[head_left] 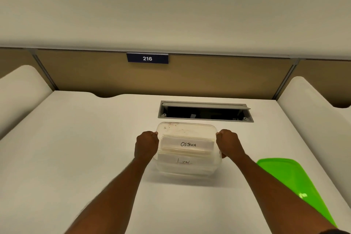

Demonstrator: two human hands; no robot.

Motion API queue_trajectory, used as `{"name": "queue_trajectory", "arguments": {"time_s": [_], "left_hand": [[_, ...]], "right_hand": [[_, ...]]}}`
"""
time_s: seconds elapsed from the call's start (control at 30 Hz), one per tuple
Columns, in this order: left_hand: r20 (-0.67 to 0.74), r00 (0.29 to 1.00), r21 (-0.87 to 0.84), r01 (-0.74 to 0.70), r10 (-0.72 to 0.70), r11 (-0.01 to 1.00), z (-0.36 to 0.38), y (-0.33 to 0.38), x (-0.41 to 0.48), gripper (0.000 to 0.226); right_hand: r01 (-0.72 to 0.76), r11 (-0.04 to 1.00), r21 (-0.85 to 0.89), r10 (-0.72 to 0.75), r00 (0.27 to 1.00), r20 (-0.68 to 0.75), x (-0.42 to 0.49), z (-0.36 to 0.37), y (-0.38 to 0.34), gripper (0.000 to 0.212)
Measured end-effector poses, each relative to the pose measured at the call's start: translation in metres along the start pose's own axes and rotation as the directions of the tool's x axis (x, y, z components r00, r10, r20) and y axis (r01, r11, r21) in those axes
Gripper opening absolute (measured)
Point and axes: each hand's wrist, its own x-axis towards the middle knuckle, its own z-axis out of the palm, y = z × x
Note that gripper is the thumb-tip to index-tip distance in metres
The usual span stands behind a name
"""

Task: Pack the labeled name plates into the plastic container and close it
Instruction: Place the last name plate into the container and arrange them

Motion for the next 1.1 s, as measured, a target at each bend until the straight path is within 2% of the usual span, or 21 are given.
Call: {"name": "queue_trajectory", "arguments": {"time_s": [0.33, 0.67, 0.77, 0.9, 1.0, 1.1], "left_hand": [[0.047, 0.998, -0.038, 0.046, -0.045, 0.998, -0.030, -0.045, -0.025, 0.041], [0.130, 0.990, -0.048, 0.063, -0.056, 0.997, -0.028, -0.064, -0.036, 0.039], [0.148, 0.988, -0.001, 0.043, -0.042, 0.999, -0.030, -0.059, -0.033, 0.042], [0.038, 0.998, 0.094, 0.050, -0.054, 0.994, -0.029, -0.036, -0.034, 0.050], [-0.030, 0.998, 0.049, -0.057, 0.059, 0.997, -0.019, 0.001, -0.035, 0.052], [-0.025, 0.978, -0.040, -0.210, 0.209, 0.977, 0.004, 0.046, -0.044, 0.046]], "right_hand": [[-0.006, 0.999, -0.040, 0.006, 1.000, 0.002, -0.048, 0.032, -0.019, 0.032], [-0.036, 0.991, -0.131, 0.040, 0.999, 0.024, -0.055, 0.044, -0.018, 0.030], [-0.032, 0.988, -0.149, 0.039, 0.998, 0.042, -0.052, 0.044, -0.014, 0.029], [-0.018, 0.989, -0.149, 0.024, 0.999, 0.035, -0.051, 0.041, -0.011, 0.041], [-0.010, 0.986, -0.164, 0.004, 0.999, -0.039, -0.048, 0.031, -0.008, 0.047], [-0.044, 0.983, -0.176, 0.026, 0.994, -0.104, -0.042, 0.017, 0.010, 0.049]]}}
